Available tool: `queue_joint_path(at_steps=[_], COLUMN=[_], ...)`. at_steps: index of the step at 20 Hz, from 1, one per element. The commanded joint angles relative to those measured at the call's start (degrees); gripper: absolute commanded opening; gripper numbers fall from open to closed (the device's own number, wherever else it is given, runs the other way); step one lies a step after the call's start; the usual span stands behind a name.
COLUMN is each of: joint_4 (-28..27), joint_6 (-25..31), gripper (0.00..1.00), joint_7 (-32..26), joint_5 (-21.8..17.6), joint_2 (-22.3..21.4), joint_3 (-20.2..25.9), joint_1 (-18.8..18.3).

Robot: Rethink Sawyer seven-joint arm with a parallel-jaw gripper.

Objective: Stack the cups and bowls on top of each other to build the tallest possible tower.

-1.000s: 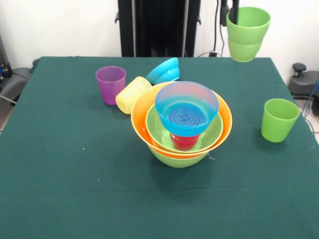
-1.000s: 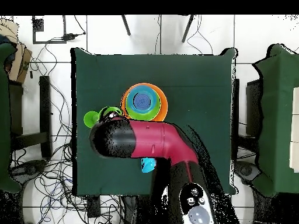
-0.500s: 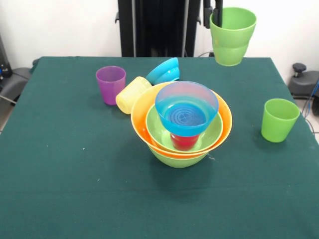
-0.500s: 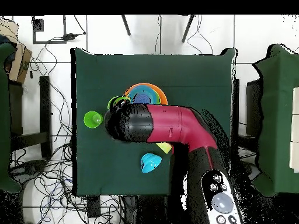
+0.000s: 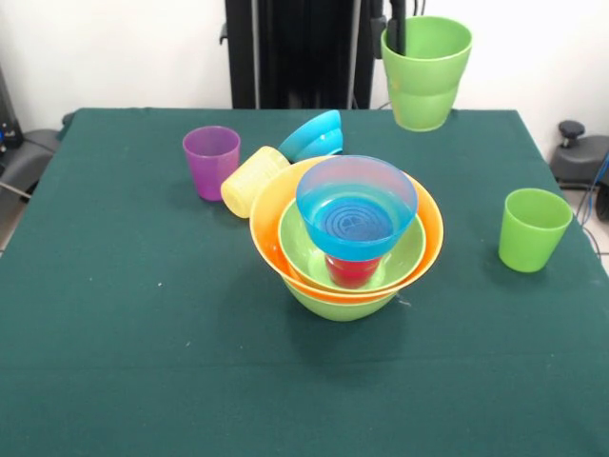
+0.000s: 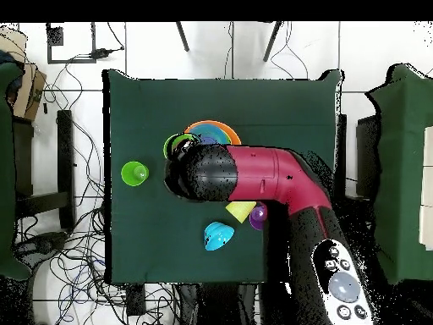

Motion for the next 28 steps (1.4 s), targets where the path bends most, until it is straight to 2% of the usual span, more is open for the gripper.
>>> queue_joint_path(at_steps=[1, 10, 20, 28], joint_4=[-0.93, -4.13, -8.66, -9.97], joint_6=[5.75, 6.82, 6.07, 8.38], gripper=[0.00, 0.00, 0.00, 0.00], joint_7=[-19.90, -21.08, -20.83, -21.39], joint_5=[-6.06, -9.93, -13.17, -14.33], joint_2=[3.54, 6.63, 12.38, 12.52], joint_3=[7.30, 10.04, 12.28, 14.26], joint_1=[-3.59, -6.16, -6.88, -8.40])
